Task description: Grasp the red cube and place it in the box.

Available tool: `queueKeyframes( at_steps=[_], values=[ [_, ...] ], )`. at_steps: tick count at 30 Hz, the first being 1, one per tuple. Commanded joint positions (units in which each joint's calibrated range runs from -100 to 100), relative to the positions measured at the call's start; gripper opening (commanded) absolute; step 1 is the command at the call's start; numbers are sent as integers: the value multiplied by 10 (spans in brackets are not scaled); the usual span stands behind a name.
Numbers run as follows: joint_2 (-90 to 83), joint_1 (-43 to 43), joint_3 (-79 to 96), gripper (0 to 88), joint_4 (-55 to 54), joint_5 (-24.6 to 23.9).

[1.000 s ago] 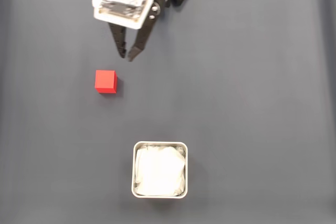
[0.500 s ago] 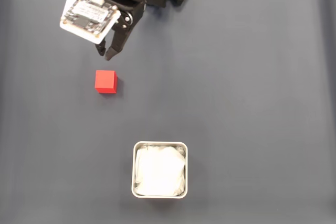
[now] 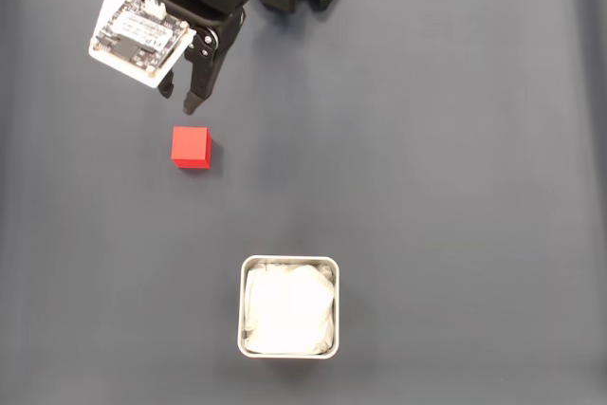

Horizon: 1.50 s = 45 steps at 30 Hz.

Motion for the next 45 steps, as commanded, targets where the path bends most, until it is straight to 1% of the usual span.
queueKeyframes(
  at_steps=[1,18,35,45],
  values=[
    [1,10,7,98,-25,7],
    [-5,28,123,227,-122,24],
    [2,41,212,304,-216,36],
    [15,42,245,335,-261,42]
  ],
)
